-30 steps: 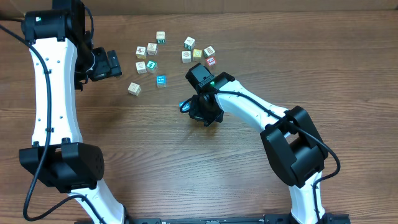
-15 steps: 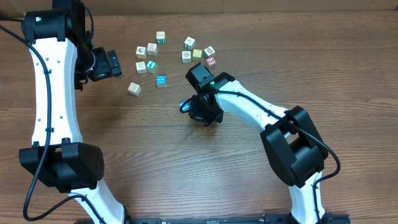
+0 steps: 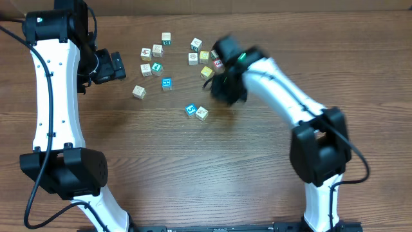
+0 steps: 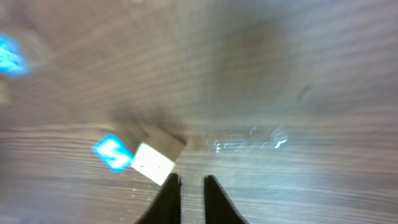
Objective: Form a circle
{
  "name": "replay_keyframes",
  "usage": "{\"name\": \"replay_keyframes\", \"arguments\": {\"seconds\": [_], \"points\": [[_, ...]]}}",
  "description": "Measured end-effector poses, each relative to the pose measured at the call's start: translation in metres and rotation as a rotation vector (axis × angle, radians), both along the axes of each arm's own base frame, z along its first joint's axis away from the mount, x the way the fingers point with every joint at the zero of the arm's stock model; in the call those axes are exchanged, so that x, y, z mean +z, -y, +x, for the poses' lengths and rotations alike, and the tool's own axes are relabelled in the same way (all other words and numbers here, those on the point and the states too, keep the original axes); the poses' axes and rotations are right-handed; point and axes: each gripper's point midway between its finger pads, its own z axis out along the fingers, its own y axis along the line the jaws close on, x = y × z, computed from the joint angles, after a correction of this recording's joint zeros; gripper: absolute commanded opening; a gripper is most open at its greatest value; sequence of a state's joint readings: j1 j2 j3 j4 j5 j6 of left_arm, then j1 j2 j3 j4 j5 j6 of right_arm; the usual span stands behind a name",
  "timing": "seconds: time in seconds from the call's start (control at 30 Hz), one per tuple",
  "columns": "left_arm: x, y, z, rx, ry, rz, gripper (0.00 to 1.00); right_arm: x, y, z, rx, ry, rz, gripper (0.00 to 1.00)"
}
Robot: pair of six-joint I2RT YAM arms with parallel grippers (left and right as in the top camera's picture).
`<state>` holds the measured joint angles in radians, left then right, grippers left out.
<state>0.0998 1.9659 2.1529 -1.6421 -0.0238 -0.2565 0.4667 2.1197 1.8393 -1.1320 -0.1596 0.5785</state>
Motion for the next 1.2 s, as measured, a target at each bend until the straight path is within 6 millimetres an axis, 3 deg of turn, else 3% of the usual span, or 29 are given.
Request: {"name": "replay_keyframes", "arguments": {"seconds": [0.1,0.2,0.3,0.4,0.53,0.93,1.2], "points": [[0.000,0.000,0.000,0.000,0.000,0.000,0.99,0.064,0.021,0.045,-0.016,0.157,0.043,0.48],[0.000,0.000,0.000,0.000,0.000,0.000,0.99,0.124,0.037,0.075,0.000,0.341,0.068,0.64],[0.000,0.000,0.000,0.000,0.000,0.000,1.00,0.166,0.041,0.087,0.062,0.492,0.066,0.66],[0.000,0.000,0.000,0.000,0.000,0.000,1.00,0.179,0.038,0.088,0.116,0.549,0.050,0.68],[0.000,0.000,0.000,0.000,0.000,0.000,1.00,0.162,0.035,0.100,0.153,0.556,0.022,0.69],[0.000,0.000,0.000,0.000,0.000,0.000,1.00,0.044,0.025,0.133,0.193,0.404,-0.040,0.64],[0.000,0.000,0.000,0.000,0.000,0.000,0.99,-0.017,0.019,0.150,0.196,0.367,-0.049,0.64]]}}
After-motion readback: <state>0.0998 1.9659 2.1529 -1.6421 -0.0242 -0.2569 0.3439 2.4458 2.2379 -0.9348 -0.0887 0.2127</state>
